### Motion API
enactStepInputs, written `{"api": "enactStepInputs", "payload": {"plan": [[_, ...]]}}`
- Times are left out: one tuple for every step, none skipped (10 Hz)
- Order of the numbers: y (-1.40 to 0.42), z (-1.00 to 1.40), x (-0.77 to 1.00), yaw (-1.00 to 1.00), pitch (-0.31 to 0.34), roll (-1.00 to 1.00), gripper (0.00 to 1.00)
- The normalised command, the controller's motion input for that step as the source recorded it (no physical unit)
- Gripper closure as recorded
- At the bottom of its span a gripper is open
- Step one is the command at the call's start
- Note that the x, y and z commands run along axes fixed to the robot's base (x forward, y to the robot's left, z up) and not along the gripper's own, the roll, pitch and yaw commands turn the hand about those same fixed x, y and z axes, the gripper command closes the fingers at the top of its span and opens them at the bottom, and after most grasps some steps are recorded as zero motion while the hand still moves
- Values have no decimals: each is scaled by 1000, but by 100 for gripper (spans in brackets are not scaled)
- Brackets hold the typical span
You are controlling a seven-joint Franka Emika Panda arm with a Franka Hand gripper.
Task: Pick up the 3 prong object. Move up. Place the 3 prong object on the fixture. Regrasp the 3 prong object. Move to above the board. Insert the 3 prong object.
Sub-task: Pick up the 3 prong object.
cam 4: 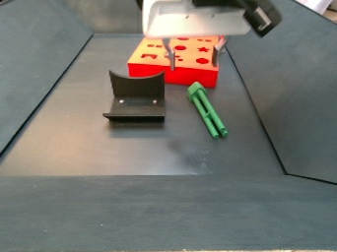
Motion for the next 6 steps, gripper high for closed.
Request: {"api": "enactStepInputs", "payload": {"plan": [[-63,-826,137,-100,-196,21,0],[0,-766,271,-83,-227,-43,0],[0,-774,166,-109,-227,-27,0],[0,-483,0,-40,-139,0,0],[0,-80,0,-14,-21,0,0],[0,-117,0,0,0,0,0]]}}
